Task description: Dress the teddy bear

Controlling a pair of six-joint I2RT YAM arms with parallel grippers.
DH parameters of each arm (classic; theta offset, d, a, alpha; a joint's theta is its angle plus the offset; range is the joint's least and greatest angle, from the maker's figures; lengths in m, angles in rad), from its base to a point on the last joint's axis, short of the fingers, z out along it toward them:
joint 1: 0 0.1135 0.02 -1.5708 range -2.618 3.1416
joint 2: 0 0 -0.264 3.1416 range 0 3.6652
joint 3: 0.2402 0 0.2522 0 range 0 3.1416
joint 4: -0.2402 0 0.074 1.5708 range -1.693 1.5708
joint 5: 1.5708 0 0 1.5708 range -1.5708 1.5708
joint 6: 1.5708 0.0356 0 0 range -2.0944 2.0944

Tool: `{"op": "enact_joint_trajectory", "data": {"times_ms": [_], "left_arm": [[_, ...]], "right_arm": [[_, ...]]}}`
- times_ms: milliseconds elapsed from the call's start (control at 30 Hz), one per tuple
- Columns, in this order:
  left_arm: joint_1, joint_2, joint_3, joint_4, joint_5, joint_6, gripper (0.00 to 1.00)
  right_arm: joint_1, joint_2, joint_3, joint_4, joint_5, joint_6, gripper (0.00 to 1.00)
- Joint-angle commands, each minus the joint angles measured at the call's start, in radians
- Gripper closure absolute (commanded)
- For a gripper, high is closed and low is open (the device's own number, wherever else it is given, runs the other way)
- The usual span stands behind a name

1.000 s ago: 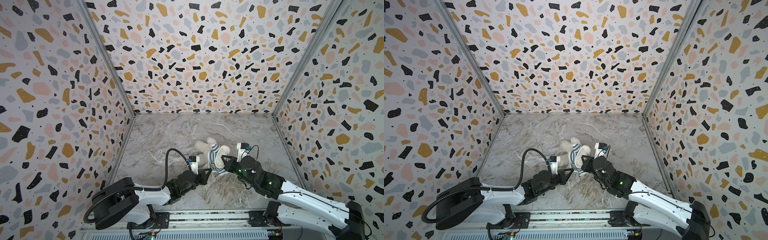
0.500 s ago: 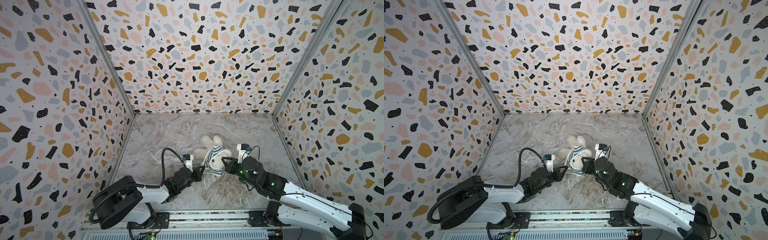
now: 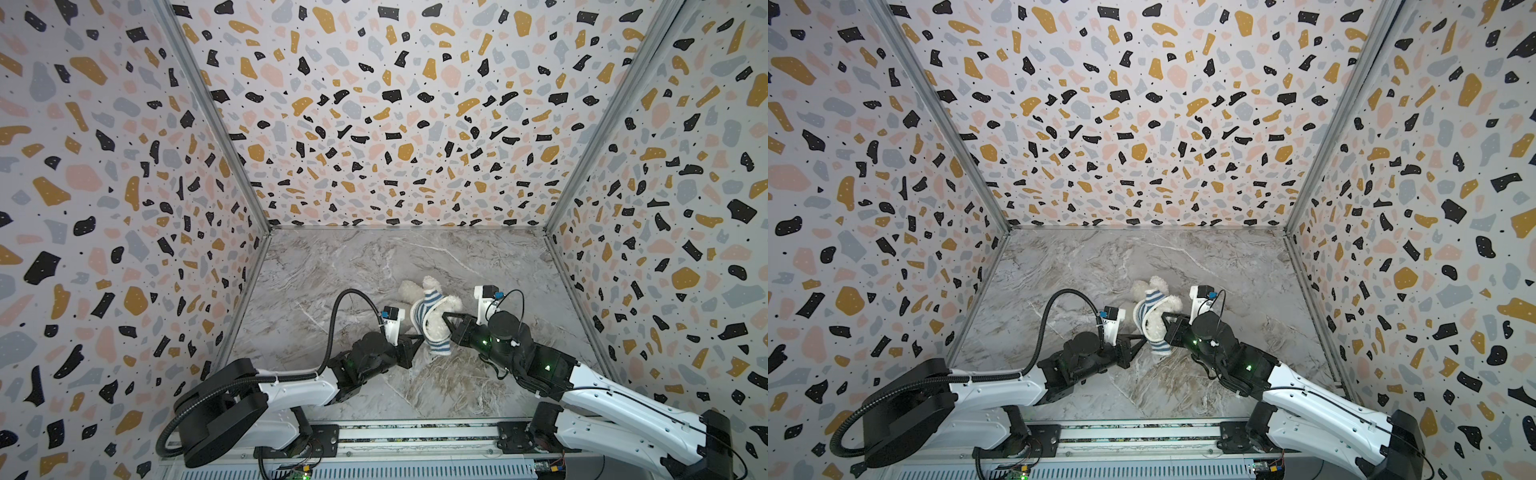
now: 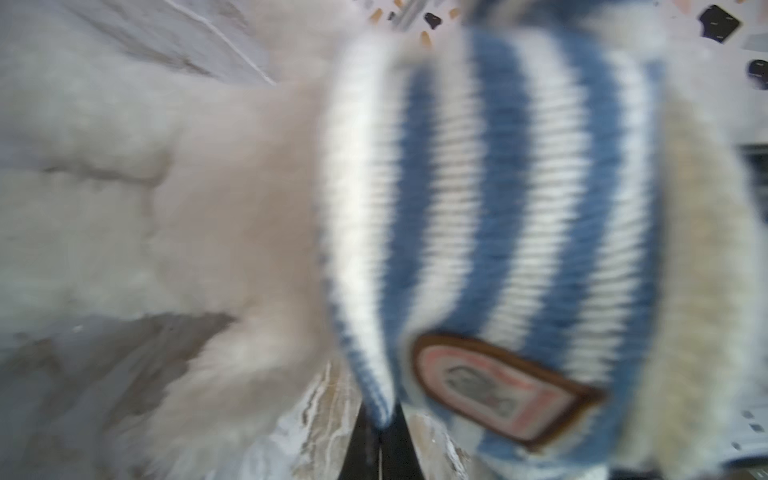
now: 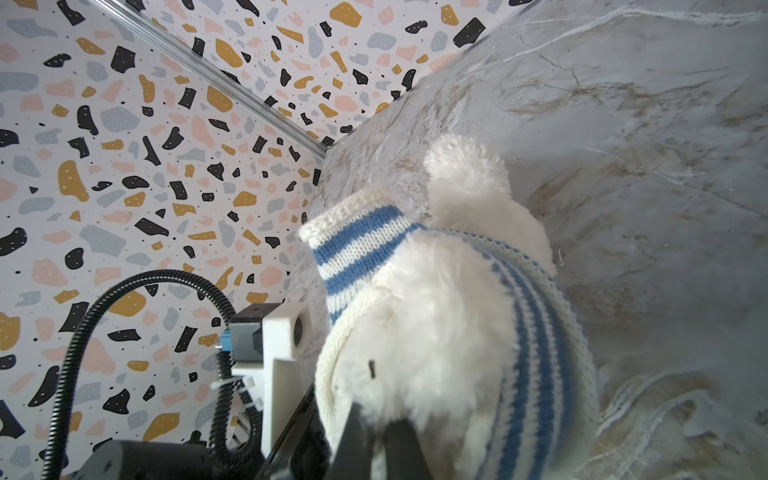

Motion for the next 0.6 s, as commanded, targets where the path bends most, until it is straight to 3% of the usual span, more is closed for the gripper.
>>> {"op": "enact_joint_trajectory", "data": {"times_ms": [0, 100, 300, 567], "left_arm": [[-0.008, -0.025, -0.003, -0.014, 0.048, 0.019, 0.93], [-0.006, -0.071, -0.04, -0.052, 0.031, 0.005, 0.75], [-0.006, -0.251, -0.078, -0.229, 0.024, 0.018, 0.53], [0.047, -0.57, 0.019, -0.556, -0.013, 0.093, 0.45]], "right_arm": [[-0.055, 0.036, 0.035, 0.124, -0.153, -0.209, 1.0], [-0.108, 0.049, 0.018, 0.163, -0.296, -0.447, 1.0], [-0.169, 0.016, -0.014, 0.144, -0.468, -0.856, 1.0], [-0.172, 0.003, -0.032, 0.159, -0.54, -1.135, 1.0]]}}
